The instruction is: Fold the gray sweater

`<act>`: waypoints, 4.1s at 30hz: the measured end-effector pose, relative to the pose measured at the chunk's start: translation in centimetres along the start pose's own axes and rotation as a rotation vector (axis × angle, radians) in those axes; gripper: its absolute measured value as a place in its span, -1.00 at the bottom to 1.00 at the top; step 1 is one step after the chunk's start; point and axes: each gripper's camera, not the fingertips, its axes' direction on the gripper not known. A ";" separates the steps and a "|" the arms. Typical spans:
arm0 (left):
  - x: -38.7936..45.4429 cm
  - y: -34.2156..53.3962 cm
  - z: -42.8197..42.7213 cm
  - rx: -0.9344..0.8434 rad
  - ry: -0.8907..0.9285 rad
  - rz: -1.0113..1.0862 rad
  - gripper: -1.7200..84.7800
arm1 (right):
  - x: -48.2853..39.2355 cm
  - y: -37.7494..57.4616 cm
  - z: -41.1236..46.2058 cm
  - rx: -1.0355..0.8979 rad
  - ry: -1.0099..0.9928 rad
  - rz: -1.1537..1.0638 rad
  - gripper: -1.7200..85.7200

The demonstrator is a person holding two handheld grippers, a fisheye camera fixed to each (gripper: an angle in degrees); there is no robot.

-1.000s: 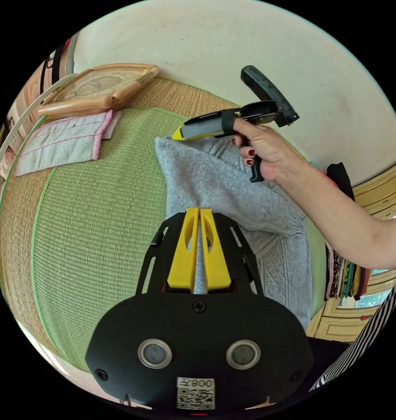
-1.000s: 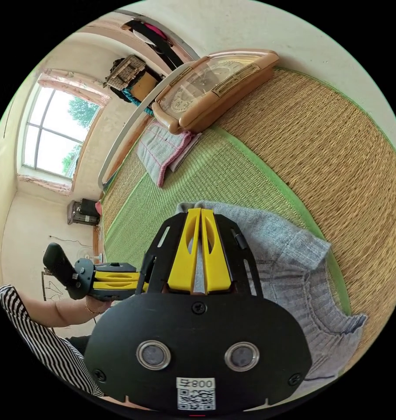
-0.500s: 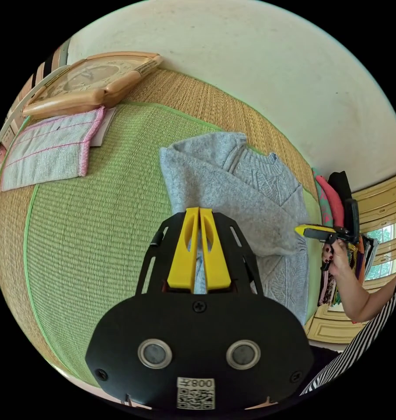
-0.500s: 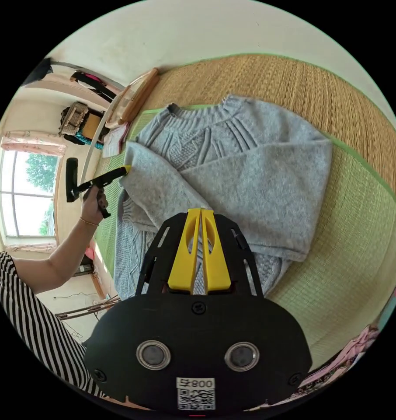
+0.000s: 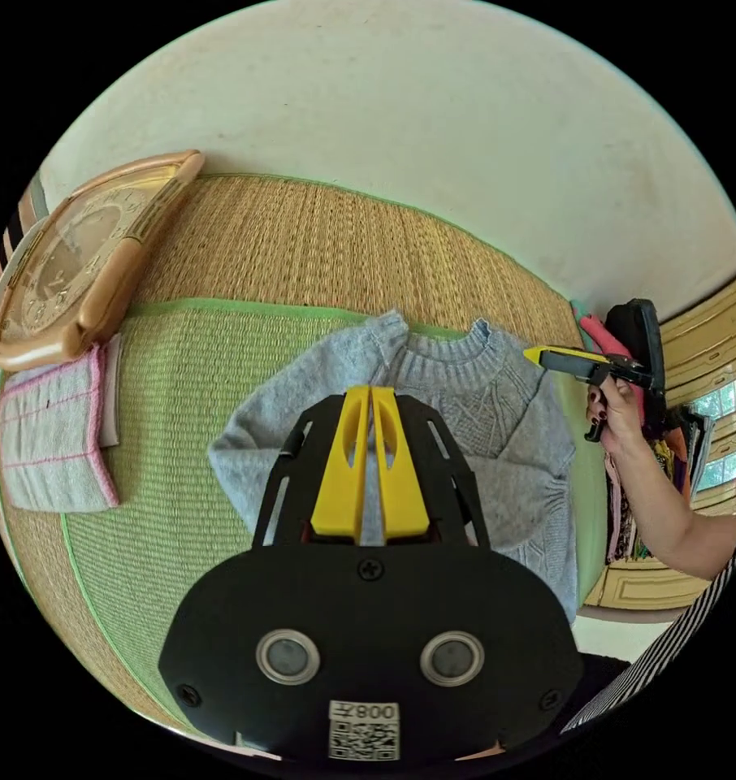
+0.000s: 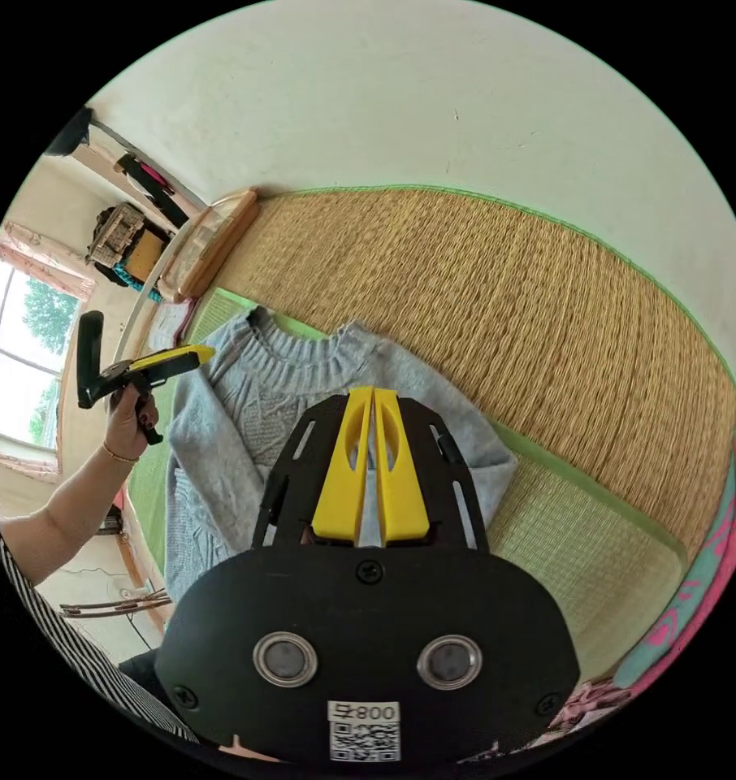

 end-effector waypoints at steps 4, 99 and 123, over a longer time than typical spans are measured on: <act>0.0 -2.2 0.8 -0.034 -0.015 0.004 -0.96 | 3.1 0.9 0.8 0.037 0.075 0.074 -0.96; 3.8 13.6 24.0 -0.026 0.197 -0.127 -0.94 | 9.1 40.3 17.4 0.055 -0.274 0.253 -0.95; 4.9 36.0 42.0 -0.745 0.398 -0.646 -0.69 | -0.2 71.7 21.2 -0.551 -0.405 0.565 -0.75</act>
